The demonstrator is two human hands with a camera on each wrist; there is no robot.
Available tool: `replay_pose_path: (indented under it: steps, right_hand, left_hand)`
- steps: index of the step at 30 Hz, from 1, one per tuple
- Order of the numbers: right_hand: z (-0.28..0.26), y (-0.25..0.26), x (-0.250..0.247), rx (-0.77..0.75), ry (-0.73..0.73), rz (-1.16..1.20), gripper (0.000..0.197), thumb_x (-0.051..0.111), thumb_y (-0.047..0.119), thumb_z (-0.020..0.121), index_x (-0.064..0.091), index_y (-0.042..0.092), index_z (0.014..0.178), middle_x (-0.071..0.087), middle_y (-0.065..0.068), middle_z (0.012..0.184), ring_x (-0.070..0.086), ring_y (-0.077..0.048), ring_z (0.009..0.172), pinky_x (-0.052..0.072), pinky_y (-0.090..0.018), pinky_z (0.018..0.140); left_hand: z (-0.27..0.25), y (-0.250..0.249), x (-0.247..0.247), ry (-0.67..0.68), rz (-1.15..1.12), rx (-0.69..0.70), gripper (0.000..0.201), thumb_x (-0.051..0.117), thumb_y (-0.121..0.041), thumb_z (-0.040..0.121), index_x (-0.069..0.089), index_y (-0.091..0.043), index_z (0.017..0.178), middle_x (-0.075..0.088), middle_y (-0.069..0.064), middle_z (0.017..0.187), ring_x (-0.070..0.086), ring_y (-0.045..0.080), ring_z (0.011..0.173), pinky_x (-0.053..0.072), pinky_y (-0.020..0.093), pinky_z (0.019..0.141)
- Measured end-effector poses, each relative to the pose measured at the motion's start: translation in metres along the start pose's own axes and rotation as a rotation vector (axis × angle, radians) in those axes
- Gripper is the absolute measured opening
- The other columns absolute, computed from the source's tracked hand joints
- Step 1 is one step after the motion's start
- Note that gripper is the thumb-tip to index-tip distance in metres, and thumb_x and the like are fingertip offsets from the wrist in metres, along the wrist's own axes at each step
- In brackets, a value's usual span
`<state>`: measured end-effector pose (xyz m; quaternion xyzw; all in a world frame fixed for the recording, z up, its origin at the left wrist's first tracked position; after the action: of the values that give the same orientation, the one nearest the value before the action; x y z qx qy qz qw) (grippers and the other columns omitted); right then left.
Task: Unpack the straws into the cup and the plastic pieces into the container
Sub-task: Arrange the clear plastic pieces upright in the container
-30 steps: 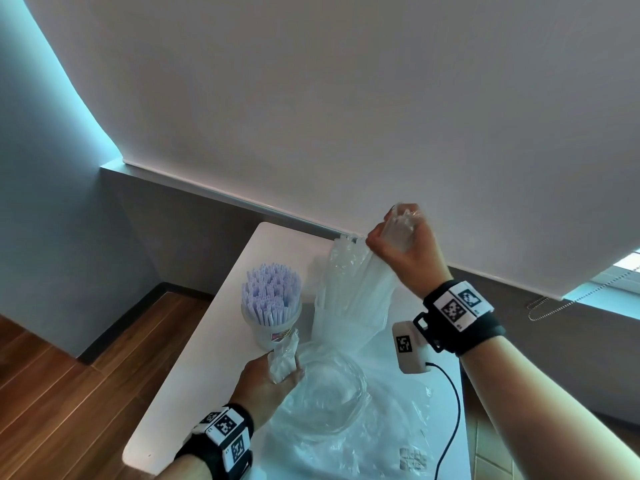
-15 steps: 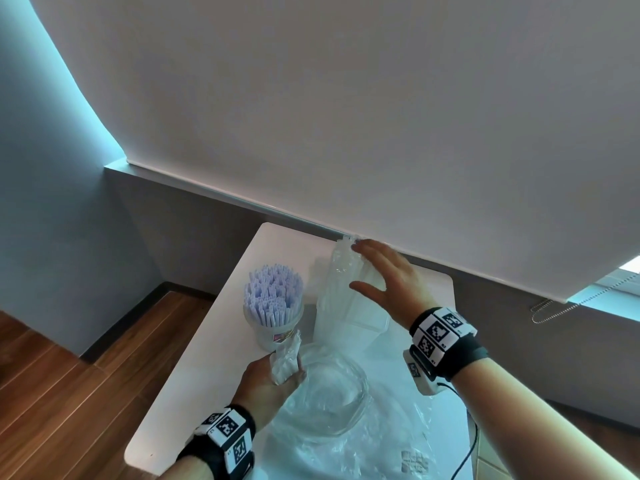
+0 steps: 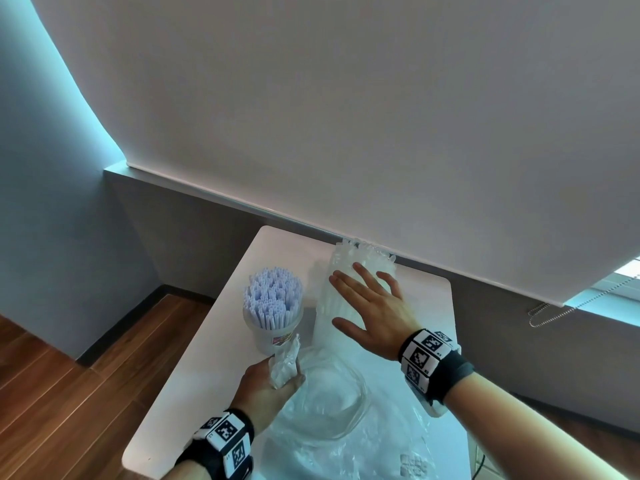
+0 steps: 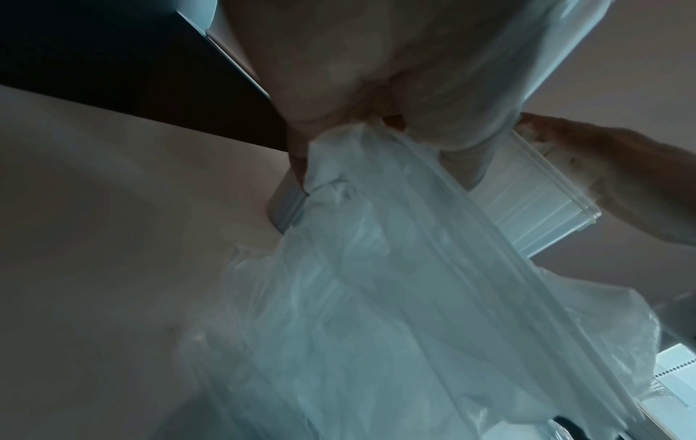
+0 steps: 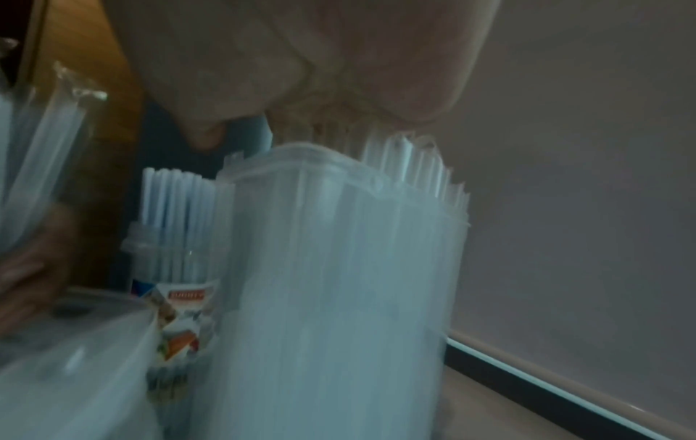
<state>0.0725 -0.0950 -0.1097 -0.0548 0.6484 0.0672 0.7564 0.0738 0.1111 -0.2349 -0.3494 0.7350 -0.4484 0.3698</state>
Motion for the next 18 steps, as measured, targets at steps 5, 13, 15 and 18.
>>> replay_pose_path:
  steps: [5, 13, 15, 18]
  right_hand:
    - [0.020, 0.007, -0.002, 0.072, -0.032, -0.063, 0.066, 0.038, 0.074, 0.085, 0.041, 0.038, 0.140, 0.041, 0.014, 0.149, 0.031, -0.026, 0.142, 0.026, -0.061, 0.103]
    - [0.027, -0.004, -0.016, 0.014, -0.361, 0.128, 0.024, 0.065, 0.025, 0.088, 0.066, 0.026, 0.112, 0.064, 0.005, 0.117, 0.058, -0.023, 0.108, 0.047, -0.040, 0.083]
    - [0.024, -0.013, -0.012, 0.057, -0.342, 0.087, 0.030, 0.066, 0.021, 0.088, 0.065, 0.027, 0.117, 0.063, 0.007, 0.126, 0.057, -0.023, 0.117, 0.047, -0.041, 0.088]
    - [0.022, -0.020, -0.009, 0.119, -0.265, 0.067, 0.034, 0.044, 0.034, 0.098, 0.060, 0.031, 0.127, 0.056, 0.012, 0.137, 0.046, -0.019, 0.133, 0.040, -0.047, 0.100]
  left_hand:
    - [0.000, -0.003, 0.004, 0.006, 0.026, -0.003, 0.018, 0.079, -0.031, 0.079, 0.068, -0.027, 0.093, 0.074, -0.008, 0.083, 0.068, 0.002, 0.080, 0.051, 0.023, 0.078]
    - [0.002, 0.003, 0.006, 0.029, 0.038, -0.004, 0.020, 0.080, -0.032, 0.078, 0.069, -0.025, 0.093, 0.074, -0.007, 0.085, 0.069, 0.007, 0.081, 0.055, 0.031, 0.084]
    - [0.002, 0.002, 0.007, 0.033, 0.045, 0.002, 0.021, 0.080, -0.032, 0.079, 0.069, -0.025, 0.095, 0.074, -0.006, 0.085, 0.069, 0.006, 0.082, 0.055, 0.031, 0.084]
    - [0.003, 0.003, 0.007, 0.039, 0.059, 0.005, 0.022, 0.080, -0.033, 0.078, 0.068, -0.025, 0.096, 0.074, -0.006, 0.086, 0.069, 0.007, 0.083, 0.055, 0.032, 0.085]
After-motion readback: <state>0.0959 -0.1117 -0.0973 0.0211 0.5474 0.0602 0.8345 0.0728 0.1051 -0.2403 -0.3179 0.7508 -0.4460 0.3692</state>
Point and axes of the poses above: each hand's wrist, its own z-axis towards the middle knuckle, its own x-axis out of the palm, y = z × x, the point moved 8 cm from there along z, towards the middle knuckle
